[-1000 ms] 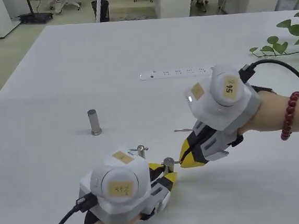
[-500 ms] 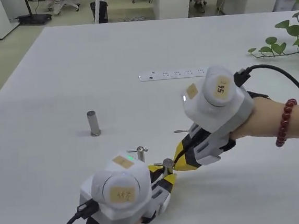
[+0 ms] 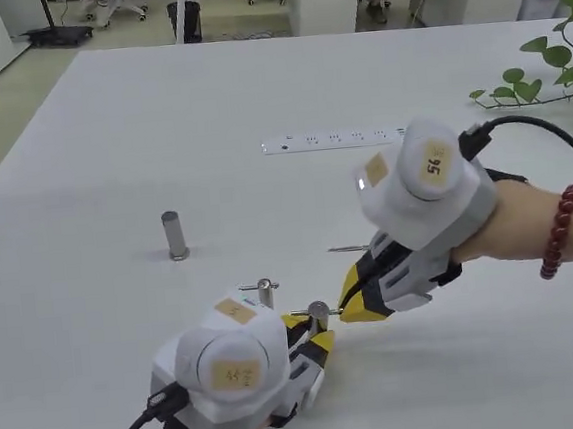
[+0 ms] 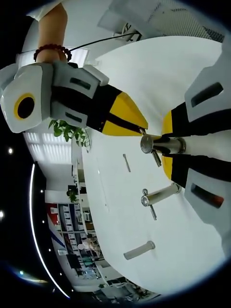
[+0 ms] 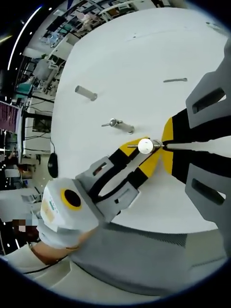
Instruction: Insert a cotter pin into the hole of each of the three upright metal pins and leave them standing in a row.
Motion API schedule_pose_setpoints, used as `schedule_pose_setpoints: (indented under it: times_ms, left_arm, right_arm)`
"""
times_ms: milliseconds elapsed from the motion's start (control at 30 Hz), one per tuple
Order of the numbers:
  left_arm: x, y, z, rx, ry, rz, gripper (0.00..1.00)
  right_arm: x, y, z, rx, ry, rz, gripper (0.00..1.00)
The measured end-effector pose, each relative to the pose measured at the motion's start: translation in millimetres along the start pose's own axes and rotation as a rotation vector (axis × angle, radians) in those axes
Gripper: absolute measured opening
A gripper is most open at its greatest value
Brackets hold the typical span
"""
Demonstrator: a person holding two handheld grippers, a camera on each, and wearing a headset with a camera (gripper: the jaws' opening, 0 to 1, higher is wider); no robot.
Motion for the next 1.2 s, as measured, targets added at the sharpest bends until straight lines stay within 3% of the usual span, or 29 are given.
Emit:
schedule_pose_setpoints:
  times_ms: [433, 1200]
  left_arm:
    - [0.8, -0.1, -1.6, 0.002, -0.003, -0.011, 0.11]
    - [-5.5, 3.7, -27.4, 0.016, 0.037, 0.008, 0.11]
  right_arm:
    - [2.9, 2.4, -3.0, 0.022, -0.028, -0.015, 0.05]
    - [26.8, -3.7, 0.1, -0.001, -0.092, -0.002, 0.05]
Point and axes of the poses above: the centre of the closed fingertips' face, and the gripper's own axes: z roughly backward along the fingers, x roughly to its right, y roughly out of its top, the point moved 9 cm from there along z, roughly backward along the fingers, and after that the axes turned 13 degrees about x, right-handed, at the moved point
